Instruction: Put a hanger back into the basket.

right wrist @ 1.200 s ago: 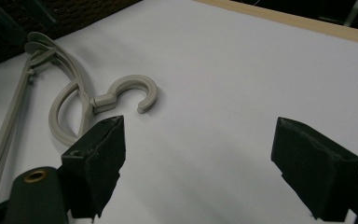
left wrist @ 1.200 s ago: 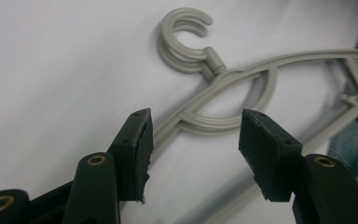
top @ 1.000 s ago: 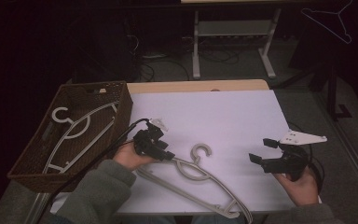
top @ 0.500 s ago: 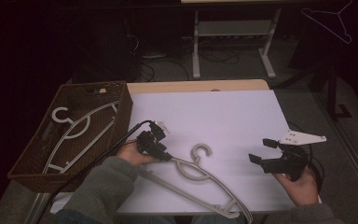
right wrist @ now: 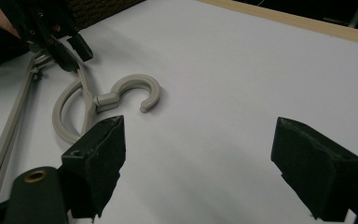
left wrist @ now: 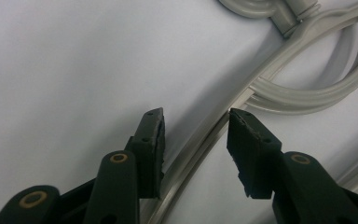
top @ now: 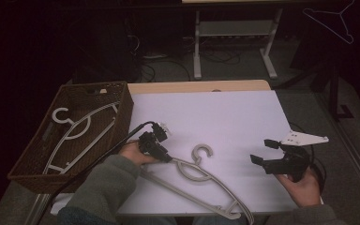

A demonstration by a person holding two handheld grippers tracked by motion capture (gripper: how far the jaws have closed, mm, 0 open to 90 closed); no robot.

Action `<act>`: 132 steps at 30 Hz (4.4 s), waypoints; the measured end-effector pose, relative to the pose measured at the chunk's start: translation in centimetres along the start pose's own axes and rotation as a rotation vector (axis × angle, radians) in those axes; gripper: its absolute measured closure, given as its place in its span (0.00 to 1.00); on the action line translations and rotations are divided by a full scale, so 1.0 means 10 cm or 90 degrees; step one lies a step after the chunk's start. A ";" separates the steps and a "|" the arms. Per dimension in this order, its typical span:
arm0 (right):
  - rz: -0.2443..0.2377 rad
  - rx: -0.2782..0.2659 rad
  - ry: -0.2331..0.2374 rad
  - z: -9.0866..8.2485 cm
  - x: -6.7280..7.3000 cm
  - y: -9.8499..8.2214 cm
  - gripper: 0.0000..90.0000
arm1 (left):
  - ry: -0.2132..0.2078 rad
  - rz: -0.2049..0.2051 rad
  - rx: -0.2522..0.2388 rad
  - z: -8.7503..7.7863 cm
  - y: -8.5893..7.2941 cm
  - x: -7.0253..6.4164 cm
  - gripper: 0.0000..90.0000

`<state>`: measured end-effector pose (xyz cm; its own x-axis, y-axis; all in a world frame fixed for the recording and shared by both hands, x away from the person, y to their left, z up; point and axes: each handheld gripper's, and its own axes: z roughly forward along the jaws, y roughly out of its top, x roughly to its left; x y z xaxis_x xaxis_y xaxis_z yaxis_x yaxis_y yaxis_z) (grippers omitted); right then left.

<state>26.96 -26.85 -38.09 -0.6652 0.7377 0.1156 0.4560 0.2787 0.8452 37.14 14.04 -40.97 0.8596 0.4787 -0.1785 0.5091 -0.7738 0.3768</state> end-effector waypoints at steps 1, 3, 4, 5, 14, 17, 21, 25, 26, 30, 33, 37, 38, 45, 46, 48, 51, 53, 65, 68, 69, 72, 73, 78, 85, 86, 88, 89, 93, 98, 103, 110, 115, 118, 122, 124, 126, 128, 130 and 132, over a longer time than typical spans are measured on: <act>-0.002 -0.001 0.000 0.00 0.00 0.00 0.19 | -0.001 0.006 0.005 0.01 0.00 0.00 0.61; -0.003 -0.003 0.000 0.00 0.00 0.00 0.19 | 0.000 0.008 0.015 0.03 -0.01 -0.01 0.61; -0.003 -0.003 0.000 0.00 0.00 0.00 0.19 | 0.000 0.011 0.019 0.04 -0.02 -0.01 0.61; -0.003 -0.003 0.000 0.00 0.00 0.00 0.19 | 0.005 0.016 0.022 0.04 -0.02 -0.02 0.62; -0.001 0.000 0.001 0.00 0.00 0.00 0.19 | 0.016 0.049 0.024 0.03 -0.02 -0.03 0.70; -0.004 -0.001 0.001 0.00 0.00 0.00 0.19 | 0.018 0.058 0.028 0.02 -0.02 -0.04 0.71; -0.002 -0.001 0.000 0.00 0.00 0.00 0.19 | 0.025 0.073 0.033 0.02 -0.02 -0.06 0.72; -0.003 -0.002 0.000 -0.01 0.00 0.00 0.19 | 0.026 0.088 0.040 0.02 -0.02 -0.07 0.74; -0.001 -0.001 0.000 -0.01 0.00 0.00 0.19 | 0.022 0.091 0.041 0.02 -0.03 -0.08 0.74; -0.003 0.000 0.000 0.00 0.00 0.00 0.19 | 0.015 0.109 0.044 0.02 -0.03 -0.10 0.77; -0.004 -0.001 0.000 0.00 0.00 0.00 0.19 | 0.008 0.113 0.044 0.02 -0.03 -0.12 0.78; -0.002 0.001 0.001 0.00 0.00 0.00 0.19 | -0.001 0.124 0.048 0.02 -0.04 -0.13 0.80; -0.001 0.001 0.001 0.00 0.00 0.00 0.19 | -0.004 0.127 0.049 0.02 -0.04 -0.14 0.80; -0.002 0.001 0.001 0.00 0.00 -0.01 0.19 | -0.032 0.153 0.058 0.02 -0.04 -0.17 0.84; -0.003 0.002 0.001 0.00 0.00 -0.01 0.19 | -0.033 0.154 0.057 0.02 -0.05 -0.18 0.85; -0.002 0.003 0.001 0.00 -0.01 -0.01 0.19 | -0.037 0.157 0.058 0.02 -0.05 -0.19 0.85; 0.000 0.002 0.001 0.00 -0.01 -0.01 0.19 | -0.043 0.163 0.058 0.02 -0.05 -0.20 0.86; 0.000 0.002 0.001 -0.01 -0.01 -0.01 0.19 | -0.046 0.168 0.058 0.01 -0.05 -0.21 0.87; 0.004 0.000 -0.002 -0.04 -0.04 -0.02 0.19 | -0.093 0.163 0.044 -0.04 -0.07 -0.26 0.91; 0.004 0.000 -0.003 -0.04 -0.04 -0.02 0.19 | -0.102 0.156 0.038 -0.06 -0.07 -0.26 0.91; 0.003 -0.001 -0.004 -0.04 -0.05 -0.02 0.19 | -0.105 0.152 0.035 -0.07 -0.07 -0.26 0.92; 0.004 -0.001 -0.006 -0.05 -0.05 -0.03 0.19 | -0.112 0.141 0.025 -0.09 -0.07 -0.26 0.92; 0.004 -0.001 -0.006 -0.06 -0.06 -0.03 0.19 | -0.115 0.139 0.020 -0.10 -0.07 -0.25 0.92; 0.010 -0.005 -0.010 -0.08 -0.08 -0.03 0.19 | -0.128 0.126 0.012 -0.12 -0.07 -0.24 0.92; 0.013 -0.007 -0.013 -0.09 -0.09 -0.04 0.19 | -0.132 0.129 -0.003 -0.17 -0.07 -0.24 0.92; 0.011 -0.008 -0.013 -0.09 -0.09 -0.03 0.19 | -0.133 0.133 -0.002 -0.18 -0.07 -0.24 0.92; 0.011 -0.008 -0.013 -0.09 -0.09 -0.03 0.19 | -0.136 0.127 -0.004 -0.19 -0.08 -0.25 0.92; 0.011 -0.009 -0.013 -0.09 -0.09 -0.03 0.19 | -0.139 0.130 -0.003 -0.20 -0.08 -0.25 0.92; 0.013 -0.007 -0.014 -0.10 -0.09 -0.03 0.19 | -0.139 0.122 -0.004 -0.24 -0.08 -0.26 0.92; 0.012 -0.007 -0.014 -0.10 -0.09 -0.03 0.19 | -0.142 0.117 -0.005 -0.28 -0.08 -0.28 0.92; 0.014 -0.006 -0.015 -0.10 -0.10 -0.04 0.19 | -0.150 0.099 -0.013 -0.34 -0.07 -0.30 0.92; 0.015 -0.007 -0.018 -0.11 -0.11 -0.04 0.18 | -0.160 0.095 -0.026 -0.46 -0.06 -0.35 0.92; 0.016 -0.006 -0.019 -0.11 -0.12 -0.04 0.18 | -0.158 0.096 -0.027 -0.54 -0.05 -0.37 0.92; 0.017 -0.005 -0.019 -0.11 -0.12 -0.05 0.18 | -0.158 0.093 -0.024 -0.58 -0.06 -0.38 0.92; 0.019 -0.004 -0.020 -0.10 -0.12 -0.05 0.18 | -0.162 0.091 -0.023 -0.62 -0.06 -0.39 0.92; 0.019 -0.005 -0.020 -0.10 -0.12 -0.05 0.18 | -0.167 0.085 -0.024 -0.64 -0.06 -0.38 0.92; 0.018 -0.005 -0.020 -0.10 -0.12 -0.05 0.18 | -0.177 0.077 -0.028 -0.67 -0.06 -0.37 0.92; 0.019 -0.005 -0.021 -0.10 -0.13 -0.05 0.18 | -0.184 0.075 -0.029 -0.69 -0.07 -0.37 0.92; 0.017 -0.004 -0.020 -0.10 -0.13 -0.05 0.18 | -0.189 0.072 -0.033 -0.71 -0.07 -0.37 0.92; 0.018 -0.004 -0.021 -0.10 -0.13 -0.05 0.18 | -0.190 0.067 -0.037 -0.73 -0.07 -0.36 0.92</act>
<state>26.99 -28.56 -38.10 -0.6327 0.7647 0.1222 0.4698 0.2536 0.8455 33.35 15.86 -33.94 0.8861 0.2482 -0.3915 0.4214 -0.7832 0.4572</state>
